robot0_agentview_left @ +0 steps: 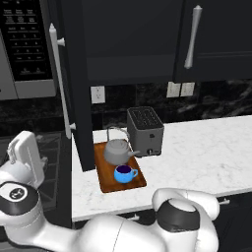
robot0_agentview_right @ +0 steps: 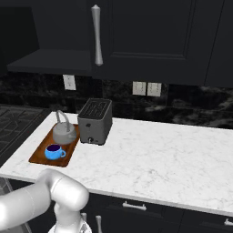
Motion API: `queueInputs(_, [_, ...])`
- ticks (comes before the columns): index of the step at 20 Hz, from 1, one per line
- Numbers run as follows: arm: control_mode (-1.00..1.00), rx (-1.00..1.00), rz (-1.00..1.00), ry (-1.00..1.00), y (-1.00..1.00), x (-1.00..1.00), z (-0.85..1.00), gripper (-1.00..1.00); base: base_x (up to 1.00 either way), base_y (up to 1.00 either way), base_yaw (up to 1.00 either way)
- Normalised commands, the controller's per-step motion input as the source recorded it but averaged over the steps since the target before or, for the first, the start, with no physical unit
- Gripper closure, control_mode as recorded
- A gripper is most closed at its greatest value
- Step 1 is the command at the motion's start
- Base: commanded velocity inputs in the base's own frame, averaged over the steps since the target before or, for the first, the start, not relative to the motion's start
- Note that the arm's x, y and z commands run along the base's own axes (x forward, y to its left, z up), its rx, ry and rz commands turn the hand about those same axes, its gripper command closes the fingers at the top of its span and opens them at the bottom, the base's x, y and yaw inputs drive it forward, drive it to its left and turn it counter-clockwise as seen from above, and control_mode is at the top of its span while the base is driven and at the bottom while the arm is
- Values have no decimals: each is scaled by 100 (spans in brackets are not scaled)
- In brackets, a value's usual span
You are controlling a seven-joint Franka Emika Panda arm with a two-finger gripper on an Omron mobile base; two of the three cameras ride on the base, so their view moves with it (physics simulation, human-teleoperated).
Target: Pick the kettle from the counter and place it on the tray. Then pick the mug from the cabinet and place it on the tray. Then close the cabinet doors.
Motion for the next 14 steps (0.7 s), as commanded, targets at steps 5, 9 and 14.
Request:
queueInputs(5, [-100,0,-19,2,-25,-3,30,-100,0,0,0])
queueInputs(9, [-100,0,-18,1,-35,0,26,-100,0,0,0])
queueInputs(14, [-100,2,-15,0,-48,-1,20,-100,0,0,0])
